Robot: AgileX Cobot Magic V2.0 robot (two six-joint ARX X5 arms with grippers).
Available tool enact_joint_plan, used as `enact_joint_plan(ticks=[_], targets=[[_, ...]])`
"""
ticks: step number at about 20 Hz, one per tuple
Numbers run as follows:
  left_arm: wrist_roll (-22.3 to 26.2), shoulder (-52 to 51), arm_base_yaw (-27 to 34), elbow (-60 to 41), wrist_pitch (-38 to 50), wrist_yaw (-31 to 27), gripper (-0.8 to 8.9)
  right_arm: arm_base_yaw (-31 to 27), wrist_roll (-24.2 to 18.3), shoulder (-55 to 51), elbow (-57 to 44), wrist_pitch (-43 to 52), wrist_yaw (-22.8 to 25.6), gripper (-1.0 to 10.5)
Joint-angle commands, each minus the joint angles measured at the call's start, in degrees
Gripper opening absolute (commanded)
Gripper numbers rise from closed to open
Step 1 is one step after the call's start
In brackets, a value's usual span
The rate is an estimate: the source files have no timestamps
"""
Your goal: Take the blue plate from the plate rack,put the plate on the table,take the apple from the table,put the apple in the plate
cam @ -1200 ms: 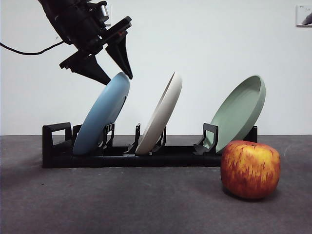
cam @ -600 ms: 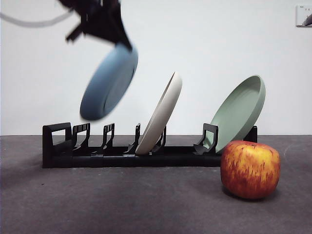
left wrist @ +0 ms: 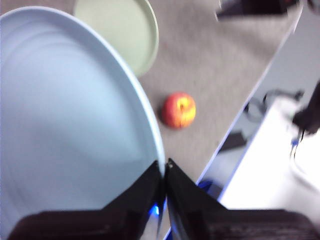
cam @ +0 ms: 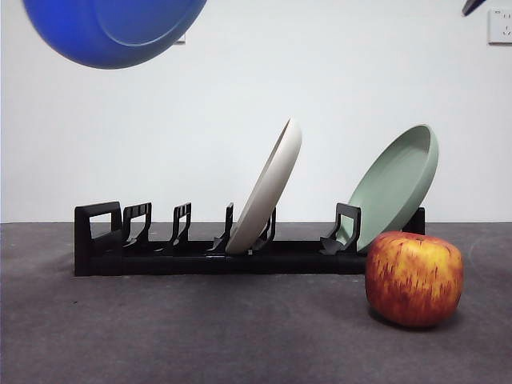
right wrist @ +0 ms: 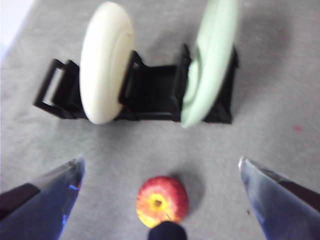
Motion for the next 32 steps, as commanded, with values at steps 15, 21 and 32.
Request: enact_joint_plan(ticks=[15, 21, 32], targets=[[-15.19, 5.14, -25.92, -41.00, 26.88, -24.76, -0.09, 0.33, -0.72, 0.02, 0.17, -0.48, 1.25, 7.6], [-2.38, 17.75, -25.77, -41.83, 37.66, -28.61, -0.09, 0.35, -0.70, 0.02, 0.17, -0.50, 1.25, 7.6], [-4.61, 18.69, -24.79, -39.32, 38.05, -30.88, 3.50, 6.14, -0.70, 0.24, 0.17, -0.90, 0.59, 7.6]])
